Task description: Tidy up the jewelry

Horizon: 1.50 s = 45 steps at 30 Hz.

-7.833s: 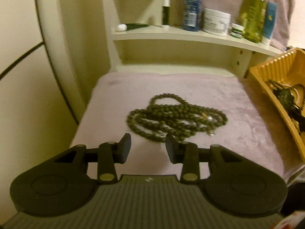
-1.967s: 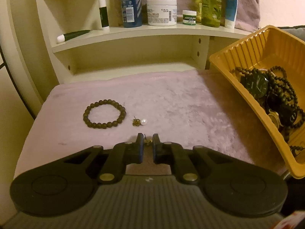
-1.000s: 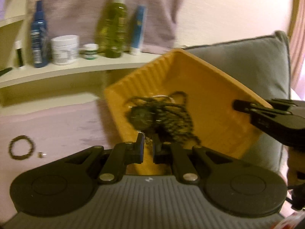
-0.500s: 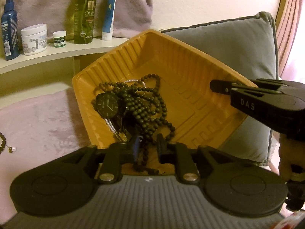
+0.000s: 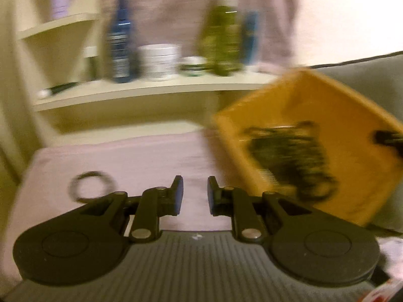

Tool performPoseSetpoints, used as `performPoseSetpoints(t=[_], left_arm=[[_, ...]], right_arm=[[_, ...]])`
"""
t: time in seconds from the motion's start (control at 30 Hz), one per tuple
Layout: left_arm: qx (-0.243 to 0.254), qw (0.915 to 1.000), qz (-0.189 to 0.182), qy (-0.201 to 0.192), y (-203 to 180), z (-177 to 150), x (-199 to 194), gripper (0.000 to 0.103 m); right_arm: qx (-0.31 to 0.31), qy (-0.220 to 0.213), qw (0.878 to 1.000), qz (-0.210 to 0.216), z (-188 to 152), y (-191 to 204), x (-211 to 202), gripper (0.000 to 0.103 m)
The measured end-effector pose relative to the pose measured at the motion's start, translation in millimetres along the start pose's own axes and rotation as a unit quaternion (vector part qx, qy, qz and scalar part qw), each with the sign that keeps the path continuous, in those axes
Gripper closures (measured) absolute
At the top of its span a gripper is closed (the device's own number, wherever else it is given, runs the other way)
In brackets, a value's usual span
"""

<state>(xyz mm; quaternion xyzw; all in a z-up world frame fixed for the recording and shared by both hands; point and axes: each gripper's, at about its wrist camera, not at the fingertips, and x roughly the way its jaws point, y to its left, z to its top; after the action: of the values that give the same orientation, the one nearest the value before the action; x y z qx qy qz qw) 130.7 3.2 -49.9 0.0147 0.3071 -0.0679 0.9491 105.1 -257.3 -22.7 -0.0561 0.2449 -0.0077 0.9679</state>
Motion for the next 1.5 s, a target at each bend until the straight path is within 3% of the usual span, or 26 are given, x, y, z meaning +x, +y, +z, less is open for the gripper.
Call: performPoseSetpoints(t=[0.17,0.33,0.97,1.1,1.5], left_arm=[[-0.024,0.9978,0.057,0.023,33.5,-8.4,18.7,0.086],[-0.028,0.9960,0.076,0.039,45.9,-11.9,35.0,0.084],[-0.005,0.9960,0.079,0.042,50.8,-11.6,62.6,0.083],[0.000,0.9961,0.074,0.047,49.9,-10.4,64.0,0.087],[0.007,0.9984,0.053,0.020,36.4,1.5,38.3,0.088]], right_arm=[[-0.002,0.000,1.000,-0.001,0.1,-0.1,0.5,0.097],[-0.002,0.001,1.000,-0.001,-0.5,-0.6,1.2,0.097],[-0.007,0.005,1.000,-0.004,-1.9,-0.5,2.1,0.097],[-0.006,0.005,1.000,-0.004,-1.9,-0.6,2.1,0.097],[-0.006,0.005,1.000,-0.004,-2.0,-0.5,2.1,0.097]])
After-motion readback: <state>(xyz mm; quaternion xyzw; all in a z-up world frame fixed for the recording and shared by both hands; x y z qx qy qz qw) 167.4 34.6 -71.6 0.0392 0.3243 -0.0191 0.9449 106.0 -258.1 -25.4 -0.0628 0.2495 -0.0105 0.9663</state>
